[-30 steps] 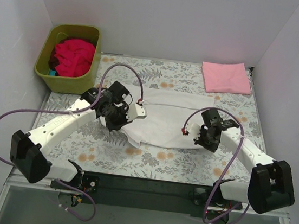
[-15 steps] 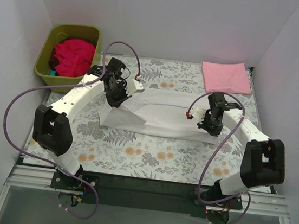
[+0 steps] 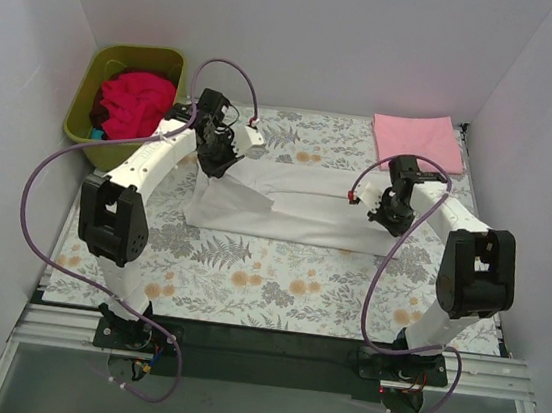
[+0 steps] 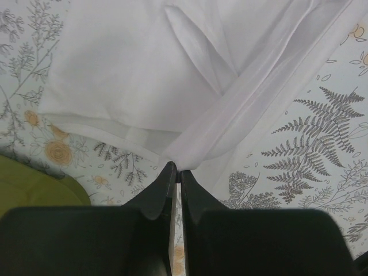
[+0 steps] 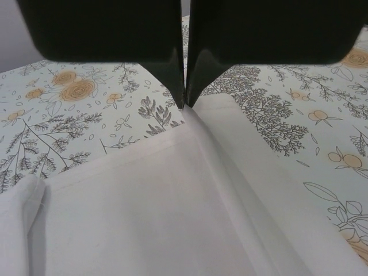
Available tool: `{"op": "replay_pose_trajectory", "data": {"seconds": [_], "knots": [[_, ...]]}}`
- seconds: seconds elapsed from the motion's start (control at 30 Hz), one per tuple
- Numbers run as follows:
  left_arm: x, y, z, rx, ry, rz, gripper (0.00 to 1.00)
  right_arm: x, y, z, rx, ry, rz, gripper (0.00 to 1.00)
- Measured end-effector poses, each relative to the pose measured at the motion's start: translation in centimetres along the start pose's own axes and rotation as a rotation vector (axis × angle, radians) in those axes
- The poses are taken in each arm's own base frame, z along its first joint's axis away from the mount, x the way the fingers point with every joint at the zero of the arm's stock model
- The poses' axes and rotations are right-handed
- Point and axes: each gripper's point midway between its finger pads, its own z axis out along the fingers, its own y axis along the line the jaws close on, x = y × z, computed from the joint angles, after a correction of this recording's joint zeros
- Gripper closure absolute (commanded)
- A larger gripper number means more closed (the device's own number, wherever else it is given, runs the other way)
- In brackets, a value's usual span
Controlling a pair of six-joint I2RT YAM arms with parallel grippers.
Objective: Fold and stack the t-shirts
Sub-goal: Fold the tshirt
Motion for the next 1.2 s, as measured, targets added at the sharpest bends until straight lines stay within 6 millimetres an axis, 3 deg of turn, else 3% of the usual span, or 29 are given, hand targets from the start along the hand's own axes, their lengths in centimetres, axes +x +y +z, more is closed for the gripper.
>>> {"op": "replay_pose_trajectory", "data": {"seconds": [0.23, 0.5, 0.97, 1.2], "knots": [[-0.9, 1.7, -1.0, -0.037, -0.038, 0.004, 1.00, -1.2, -2.1, -0.1, 0.025, -0.016, -0.008, 0.99], [-0.5, 2.7, 1.2, -0.025, -0.022, -0.006, 1.00, -2.0, -3.6, 0.9, 0.020, -0.011, -0.017, 0.99], [-0.3, 4.0, 2.3, -0.036, -0.022, -0.016, 1.00, -2.9, -5.4, 1.3, 0.032, -0.017, -0.019, 0.99], [0.2, 4.4, 2.7, -0.034, -0.014, -0.026, 1.00, -3.1, -5.9, 2.5, 0.016, -0.006, -0.018, 0.99]]}}
